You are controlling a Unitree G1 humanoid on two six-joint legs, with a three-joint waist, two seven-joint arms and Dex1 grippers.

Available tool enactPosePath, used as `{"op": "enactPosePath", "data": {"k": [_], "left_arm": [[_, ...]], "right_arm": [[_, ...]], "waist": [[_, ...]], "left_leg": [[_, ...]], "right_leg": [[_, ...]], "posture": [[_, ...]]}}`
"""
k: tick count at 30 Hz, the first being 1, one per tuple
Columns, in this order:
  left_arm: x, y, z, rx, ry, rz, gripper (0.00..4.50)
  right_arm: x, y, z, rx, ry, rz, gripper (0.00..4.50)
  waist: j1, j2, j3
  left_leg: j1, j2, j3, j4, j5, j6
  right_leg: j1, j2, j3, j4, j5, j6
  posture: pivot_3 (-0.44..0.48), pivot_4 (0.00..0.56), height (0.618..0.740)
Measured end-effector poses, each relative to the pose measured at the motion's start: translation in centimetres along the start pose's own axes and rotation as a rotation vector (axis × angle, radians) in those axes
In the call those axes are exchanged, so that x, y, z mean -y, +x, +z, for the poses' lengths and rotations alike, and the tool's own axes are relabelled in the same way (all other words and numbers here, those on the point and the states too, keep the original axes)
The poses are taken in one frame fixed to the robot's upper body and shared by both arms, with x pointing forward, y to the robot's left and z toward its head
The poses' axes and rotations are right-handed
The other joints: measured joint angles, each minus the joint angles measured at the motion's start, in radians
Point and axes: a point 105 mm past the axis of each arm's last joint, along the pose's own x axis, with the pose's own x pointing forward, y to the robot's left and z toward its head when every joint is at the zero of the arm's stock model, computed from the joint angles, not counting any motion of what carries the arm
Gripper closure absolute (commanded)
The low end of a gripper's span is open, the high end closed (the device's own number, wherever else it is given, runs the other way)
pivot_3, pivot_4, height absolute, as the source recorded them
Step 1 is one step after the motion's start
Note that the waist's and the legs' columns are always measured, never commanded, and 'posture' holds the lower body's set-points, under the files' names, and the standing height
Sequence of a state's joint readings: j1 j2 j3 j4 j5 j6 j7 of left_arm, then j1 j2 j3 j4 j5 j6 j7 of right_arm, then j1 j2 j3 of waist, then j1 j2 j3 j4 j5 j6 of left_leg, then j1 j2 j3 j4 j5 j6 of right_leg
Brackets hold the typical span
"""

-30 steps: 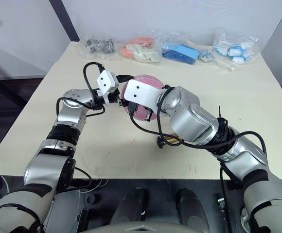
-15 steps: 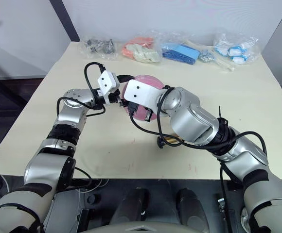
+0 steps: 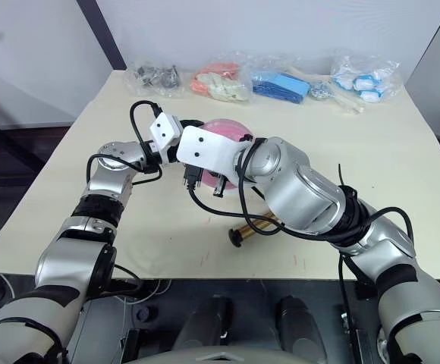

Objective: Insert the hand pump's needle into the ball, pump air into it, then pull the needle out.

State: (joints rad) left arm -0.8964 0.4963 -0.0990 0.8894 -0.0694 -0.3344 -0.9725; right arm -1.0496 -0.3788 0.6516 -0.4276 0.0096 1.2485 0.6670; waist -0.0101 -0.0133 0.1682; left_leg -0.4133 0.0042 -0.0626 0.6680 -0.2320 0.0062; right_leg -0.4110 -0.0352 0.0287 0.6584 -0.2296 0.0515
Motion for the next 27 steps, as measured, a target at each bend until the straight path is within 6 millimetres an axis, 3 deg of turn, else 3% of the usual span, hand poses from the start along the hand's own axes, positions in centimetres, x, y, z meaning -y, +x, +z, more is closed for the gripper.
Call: {"op": "enactPosePath", "data": {"k": [8, 10, 16, 21, 23, 27], "left_arm": [[0.5, -0.8, -0.2, 0.055, -0.072, 0.003, 0.01], [0.7, -1.5, -0.3, 0.09, -0.136, 0.005, 0.0], [1.1, -2.7, 0.0, 0.136, -0.239, 0.0, 0.0], [1.6, -5.4, 0.8, 0.192, -0.381, -0.04, 0.0], [1.8, -7.2, 1.8, 0.235, -0.441, -0.059, 0.0], [2.5, -8.8, 2.8, 0.264, -0.491, -0.095, 0.0]], "right_arm": [[2.3, -3.6, -2.3, 0.084, 0.236, -0.081, 4.16], [3.3, -4.8, -4.0, 0.078, 0.308, -0.128, 4.16], [3.8, -5.9, -5.1, 0.082, 0.353, -0.161, 4.16], [4.4, -6.8, -6.6, 0.079, 0.387, -0.191, 4.16], [5.4, -7.4, -7.4, 0.07, 0.386, -0.221, 4.16], [6.6, -8.4, -8.3, 0.07, 0.398, -0.266, 4.16]], "waist": [[-0.001, 0.001, 0.0], [-0.002, 0.001, 0.0], [-0.009, 0.003, 0.001], [-0.012, 0.002, 0.005], [-0.018, 0.001, 0.009], [-0.026, 0.001, 0.012]], "left_leg": [[-0.001, 0.001, -0.001, 0.0, 0.0, 0.0], [-0.002, 0.001, 0.0, 0.0, 0.0, 0.0], [-0.002, 0.001, 0.002, -0.004, 0.0, 0.0], [-0.003, 0.002, 0.002, -0.015, 0.0, 0.0], [-0.003, 0.002, 0.003, -0.017, 0.0, 0.0], [-0.004, 0.002, 0.003, -0.022, 0.0, 0.0]], "right_leg": [[0.0, 0.0, -0.001, 0.0, -0.001, -0.001], [0.0, -0.001, 0.0, -0.001, 0.0, -0.001], [-0.003, 0.0, 0.001, -0.001, 0.0, -0.001], [-0.007, 0.0, 0.001, -0.003, 0.001, -0.005], [-0.008, 0.0, 0.001, -0.005, 0.0, -0.006], [-0.008, 0.0, 0.001, -0.01, 0.0, -0.006]], "posture": [[0.0, 0.15, 0.74], [0.0, 0.15, 0.74], [0.0, 0.15, 0.74], [0.0, 0.15, 0.74], [0.0, 0.15, 0.74], [0.0, 0.15, 0.74]]}}
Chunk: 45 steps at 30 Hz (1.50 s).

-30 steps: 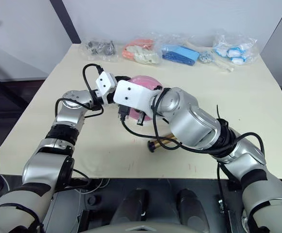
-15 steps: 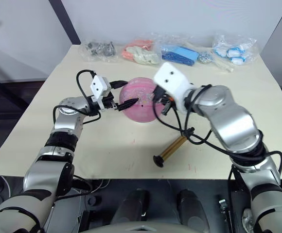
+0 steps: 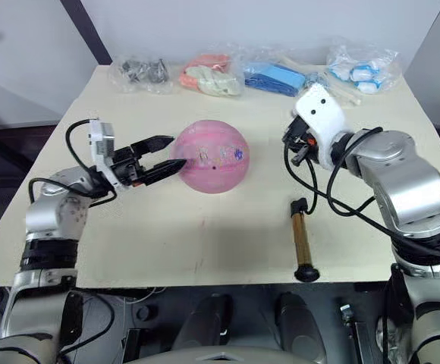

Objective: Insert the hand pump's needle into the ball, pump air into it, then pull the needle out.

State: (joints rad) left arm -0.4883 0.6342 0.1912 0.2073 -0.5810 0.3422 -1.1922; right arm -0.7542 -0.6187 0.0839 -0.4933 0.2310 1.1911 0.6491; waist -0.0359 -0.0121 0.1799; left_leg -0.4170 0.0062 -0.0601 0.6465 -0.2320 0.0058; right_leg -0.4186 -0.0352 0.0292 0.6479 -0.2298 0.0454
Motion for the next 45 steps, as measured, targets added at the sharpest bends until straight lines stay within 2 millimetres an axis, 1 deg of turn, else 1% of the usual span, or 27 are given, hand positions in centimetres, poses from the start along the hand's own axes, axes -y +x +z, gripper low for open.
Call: {"op": "enactPosePath", "data": {"k": [3, 6, 8, 12, 17, 21, 24, 27, 29, 32, 33, 37, 40, 43, 45], "left_arm": [[1.0, -0.5, 0.3, -0.001, -0.043, -0.028, 0.0], [1.5, -1.1, 0.4, -0.014, -0.07, -0.04, 0.0], [2.6, -1.9, 0.4, -0.037, -0.106, -0.084, 0.0], [6.1, -2.9, -0.1, -0.095, -0.159, -0.212, 0.0], [8.2, -3.6, -0.7, -0.113, -0.185, -0.242, 0.0], [8.9, -4.2, -1.9, -0.135, -0.184, -0.224, 0.0], [8.8, -4.5, -2.6, -0.139, -0.151, -0.187, 0.0], [8.8, -4.6, -2.9, -0.136, -0.125, -0.17, 0.0], [8.8, -4.6, -3.1, -0.134, -0.115, -0.162, 0.0], [8.9, -4.9, -3.5, -0.134, -0.109, -0.151, 0.0], [8.9, -4.9, -3.6, -0.132, -0.109, -0.148, 0.0], [8.9, -4.9, -3.9, -0.132, -0.096, -0.145, 0.0], [8.8, -5.0, -4.1, -0.129, -0.097, -0.137, 0.0], [8.7, -5.0, -4.3, -0.136, -0.099, -0.135, 0.0], [8.9, -4.8, -4.6, -0.139, -0.097, -0.145, 0.0]], "right_arm": [[0.4, -0.1, 0.0, 0.009, -0.008, -0.003, 4.16], [0.7, -0.2, -0.3, 0.004, -0.005, -0.005, 4.16], [1.1, -0.3, -0.7, -0.001, 0.0, -0.012, 4.16], [2.3, -0.4, -0.9, 0.008, -0.01, -0.04, 4.16], [3.6, -0.8, -0.9, 0.041, -0.009, -0.062, 4.16], [4.3, -0.8, -1.1, 0.055, 0.002, -0.078, 4.16], [4.8, -0.8, -1.2, 0.066, 0.029, -0.096, 4.16], [4.8, -0.7, -1.1, 0.093, 0.048, -0.098, 4.16], [4.7, -0.5, -2.1, 0.09, 0.079, -0.102, 4.16], [5.0, -0.5, -4.7, 0.044, 0.14, -0.129, 4.16], [5.1, -0.6, -5.8, 0.022, 0.17, -0.147, 4.16], [5.2, -1.0, -7.7, 0.0, 0.23, -0.194, 4.16], [4.7, -0.9, -9.3, -0.036, 0.269, -0.202, 4.16], [4.6, -0.9, -10.0, -0.052, 0.284, -0.199, 4.16], [4.5, -0.8, -11.0, -0.071, 0.303, -0.201, 4.16]], "waist": [[-0.001, -0.001, 0.001], [-0.001, -0.001, 0.002], [-0.004, -0.001, 0.002], [-0.005, -0.001, 0.003], [-0.002, -0.001, 0.003], [-0.002, -0.001, 0.003], [-0.001, -0.001, 0.003], [0.0, -0.001, 0.003], [0.001, -0.001, 0.003], [0.005, -0.001, 0.003], [0.006, -0.001, 0.003], [0.005, -0.001, 0.003], [0.001, -0.001, 0.003], [-0.001, -0.001, 0.003], [-0.001, -0.001, 0.003]], "left_leg": [[0.0, 0.0, 0.0, 0.0, 0.0, 0.0], [-0.001, 0.0, 0.001, 0.0, 0.0, 0.0], [-0.001, 0.0, 0.001, -0.001, 0.0, 0.0], [0.0, 0.001, 0.002, -0.002, 0.0, 0.0], [0.0, 0.001, 0.002, -0.002, 0.0, 0.0], [0.001, 0.001, 0.003, -0.002, 0.0, 0.0], [0.001, 0.001, 0.004, -0.002, 0.0, 0.0], [0.001, 0.001, 0.004, -0.002, 0.0, 0.0], [0.001, 0.001, 0.004, -0.002, 0.0, 0.0], [0.001, 0.001, 0.004, -0.002, 0.0, 0.0], [0.001, 0.001, 0.004, -0.001, 0.0, 0.0], [0.001, 0.001, 0.005, -0.001, 0.0, 0.0], [0.002, 0.002, 0.006, 0.001, 0.0, 0.0], [0.003, 0.002, 0.008, 0.002, 0.0, 0.0], [0.003, 0.002, 0.008, 0.003, 0.0, 0.0]], "right_leg": [[0.0, 0.0, 0.0, -0.002, 0.0, 0.0], [0.001, 0.0, 0.0, -0.002, 0.0, 0.0], [0.001, 0.0, 0.0, -0.003, 0.0, 0.0], [0.0, -0.001, 0.001, -0.004, 0.0, 0.0], [0.001, 0.0, 0.001, -0.004, 0.0, 0.0], [0.001, 0.0, 0.002, -0.004, 0.0, 0.0], [0.0, 0.0, 0.002, -0.004, 0.0, 0.0], [0.001, 0.0, 0.002, -0.004, 0.0, 0.0], [0.001, 0.0, 0.002, -0.004, 0.0, 0.0], [0.001, 0.0, 0.003, -0.004, 0.0, 0.0], [0.001, 0.0, 0.003, -0.004, 0.0, 0.0], [0.001, 0.0, 0.003, -0.004, 0.0, 0.0], [0.001, 0.001, 0.004, -0.002, 0.0, 0.0], [0.001, 0.002, 0.006, -0.001, 0.0, 0.0], [0.002, 0.002, 0.007, -0.001, 0.0, 0.0]], "posture": [[0.0, 0.15, 0.74], [0.0, 0.15, 0.74], [0.0, 0.15, 0.74], [0.0, 0.15, 0.74], [0.0, 0.15, 0.74], [0.0, 0.15, 0.74], [0.0, 0.15, 0.74], [0.0, 0.15, 0.74], [0.0, 0.15, 0.74], [0.0, 0.15, 0.74], [0.0, 0.15, 0.74], [0.0, 0.15, 0.74], [0.0, 0.15, 0.74], [0.0, 0.15, 0.74], [0.0, 0.15, 0.74]]}}
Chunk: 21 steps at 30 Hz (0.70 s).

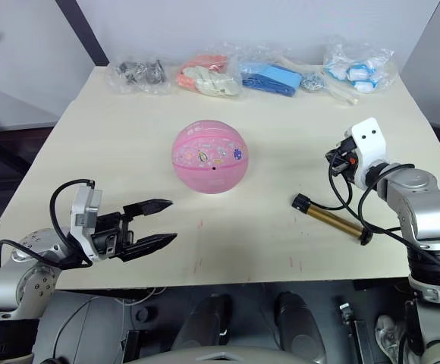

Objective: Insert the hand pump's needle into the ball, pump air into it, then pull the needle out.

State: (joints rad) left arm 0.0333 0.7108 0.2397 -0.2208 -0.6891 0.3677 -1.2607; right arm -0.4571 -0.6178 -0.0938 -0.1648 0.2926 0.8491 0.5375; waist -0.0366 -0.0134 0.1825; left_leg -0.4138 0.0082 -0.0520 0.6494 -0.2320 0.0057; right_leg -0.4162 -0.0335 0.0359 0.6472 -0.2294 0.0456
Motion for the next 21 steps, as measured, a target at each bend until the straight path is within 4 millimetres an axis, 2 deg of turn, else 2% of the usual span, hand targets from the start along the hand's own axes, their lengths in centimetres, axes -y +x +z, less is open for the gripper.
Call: {"op": "enactPosePath", "data": {"k": [3, 5, 6, 9, 11, 18, 21], "left_arm": [[0.0, 0.2, -0.4, 0.004, -0.015, -0.004, 0.0], [-0.1, 0.1, -0.4, 0.005, -0.014, -0.001, 0.0], [-0.1, 0.1, -0.4, 0.006, -0.013, -0.002, 0.0], [-0.2, 0.0, -0.5, 0.007, -0.009, 0.003, 0.0], [-0.2, -0.2, -0.8, -0.002, -0.011, 0.008, 0.0], [-0.1, -0.3, -1.0, -0.003, -0.009, 0.001, 0.0], [-0.3, -0.3, -1.0, -0.002, -0.012, 0.003, 0.0]], "right_arm": [[1.3, 0.5, -1.9, -0.057, 0.054, -0.052, 4.16], [2.1, 0.2, -2.4, -0.07, 0.089, -0.082, 3.04], [2.4, 0.1, -2.3, -0.062, 0.097, -0.091, 2.75], [2.9, -0.4, -2.1, -0.048, 0.104, -0.109, 1.24], [3.3, -1.1, -2.1, -0.056, 0.091, -0.137, 0.41], [4.9, -3.8, -0.5, -0.04, 0.004, -0.207, 0.41], [5.5, -4.8, -0.6, -0.051, -0.019, -0.229, 0.41]], "waist": [[0.0, 0.0, 0.0], [0.0, 0.0, 0.0], [0.0, 0.0, 0.0], [0.0, 0.0, 0.0], [0.0, 0.0, 0.0], [0.001, 0.0, 0.0], [0.002, 0.0, 0.0]], "left_leg": [[0.0, 0.0, 0.002, 0.001, 0.0, 0.0], [0.0, 0.0, 0.003, 0.001, 0.0, 0.0], [0.0, 0.0, 0.003, 0.001, 0.0, 0.0], [0.0, 0.0, 0.002, 0.001, 0.0, 0.0], [0.0, 0.0, 0.002, 0.001, 0.0, 0.0], [0.0, 0.0, 0.003, 0.002, 0.0, 0.0], [0.0, 0.0, 0.003, 0.002, 0.0, 0.0]], "right_leg": [[0.0, 0.0, 0.002, 0.0, 0.0, 0.001], [-0.001, 0.0, 0.003, 0.0, 0.001, 0.001], [-0.001, 0.0, 0.003, 0.0, 0.001, 0.001], [-0.001, 0.001, 0.003, 0.001, 0.001, 0.001], [-0.001, 0.001, 0.003, 0.001, 0.001, 0.001], [-0.001, 0.0, 0.004, 0.001, 0.001, 0.001], [-0.001, 0.001, 0.004, 0.001, 0.001, 0.001]], "posture": [[0.0, 0.15, 0.74], [0.0, 0.15, 0.74], [0.0, 0.15, 0.74], [0.0, 0.15, 0.74], [0.0, 0.15, 0.74], [0.0, 0.15, 0.74], [0.0, 0.15, 0.74]]}}
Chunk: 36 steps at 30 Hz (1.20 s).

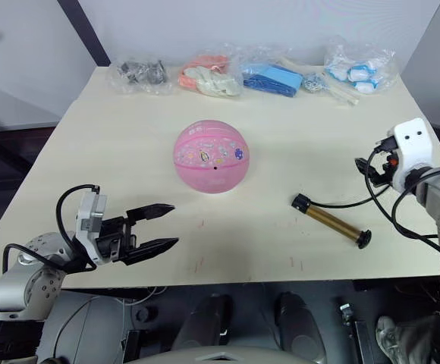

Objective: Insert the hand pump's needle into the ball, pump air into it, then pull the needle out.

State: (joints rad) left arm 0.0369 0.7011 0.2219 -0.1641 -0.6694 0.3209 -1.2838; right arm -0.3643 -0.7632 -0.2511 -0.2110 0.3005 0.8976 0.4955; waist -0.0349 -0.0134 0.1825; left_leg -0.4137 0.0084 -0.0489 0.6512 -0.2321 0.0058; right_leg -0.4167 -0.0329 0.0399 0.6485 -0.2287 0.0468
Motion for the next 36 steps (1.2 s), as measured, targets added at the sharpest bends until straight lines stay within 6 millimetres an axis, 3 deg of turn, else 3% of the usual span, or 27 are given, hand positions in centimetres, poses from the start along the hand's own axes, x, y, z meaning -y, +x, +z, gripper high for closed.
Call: {"op": "enactPosePath", "data": {"k": [4, 7, 12, 17, 20, 30, 36], "left_arm": [[0.0, 0.3, 0.0, 0.001, 0.001, -0.01, 0.0], [0.0, 0.4, -0.1, 0.001, -0.002, -0.017, 0.0], [0.0, 0.6, 0.0, 0.005, -0.003, -0.021, 0.0], [-0.2, 0.5, 0.1, 0.029, -0.046, 0.007, 0.0], [-0.3, 0.1, 0.0, 0.033, -0.067, 0.05, 0.0], [-0.4, -1.5, -1.1, 0.024, -0.134, 0.243, 0.0], [-0.1, -3.3, -3.5, -0.042, -0.191, 0.362, 0.0]], "right_arm": [[0.6, -1.0, -0.7, -0.026, -0.007, -0.015, 0.41], [1.0, -2.1, -0.1, 0.004, 0.012, -0.003, 0.41], [-2.6, -4.1, 2.5, 0.149, -0.012, 0.218, 0.41], [-6.5, -5.6, 2.7, 0.304, 0.014, 0.414, 0.41], [-7.5, -6.5, 2.6, 0.33, 0.012, 0.489, 0.41], [-8.8, -9.2, -3.3, 0.221, 0.086, 0.476, 0.41], [-8.4, -11.5, -6.8, 0.126, 0.128, 0.355, 0.41]], "waist": [[0.0, 0.0, 0.0], [0.001, 0.0, 0.0], [-0.001, 0.0, 0.0], [0.003, 0.0, 0.0], [0.003, -0.001, -0.001], [0.018, -0.001, -0.001], [0.021, -0.001, -0.001]], "left_leg": [[0.0, 0.0, 0.0, 0.0, 0.0, 0.0], [0.0, 0.0, 0.0, 0.0, 0.0, 0.0], [0.001, 0.001, 0.0, 0.001, 0.0, 0.0], [0.001, 0.001, 0.0, 0.002, 0.0, 0.0], [0.002, 0.002, 0.001, 0.004, 0.0, 0.0], [0.005, 0.002, 0.002, 0.004, 0.0, 0.0], [0.012, 0.005, 0.007, 0.004, 0.0, 0.0]], "right_leg": [[0.0, 0.0, 0.001, 0.001, 0.0, 0.0], [0.0, 0.0, 0.001, 0.001, 0.0, 0.0], [0.0, 0.001, 0.001, 0.003, 0.0, 0.0], [0.0, 0.001, 0.001, 0.006, 0.0, 0.0], [0.0, 0.001, 0.002, 0.007, 0.0, 0.0], [0.001, 0.001, 0.003, 0.01, -0.005, 0.0], [0.005, 0.0, 0.007, 0.01, -0.006, 0.0]], "posture": [[0.0, 0.15, 0.74], [0.0, 0.15, 0.74], [0.0, 0.15, 0.74], [0.0, 0.15, 0.74], [0.0, 0.15, 0.74], [0.0, 0.15, 0.74], [0.0, 0.15, 0.74]]}}
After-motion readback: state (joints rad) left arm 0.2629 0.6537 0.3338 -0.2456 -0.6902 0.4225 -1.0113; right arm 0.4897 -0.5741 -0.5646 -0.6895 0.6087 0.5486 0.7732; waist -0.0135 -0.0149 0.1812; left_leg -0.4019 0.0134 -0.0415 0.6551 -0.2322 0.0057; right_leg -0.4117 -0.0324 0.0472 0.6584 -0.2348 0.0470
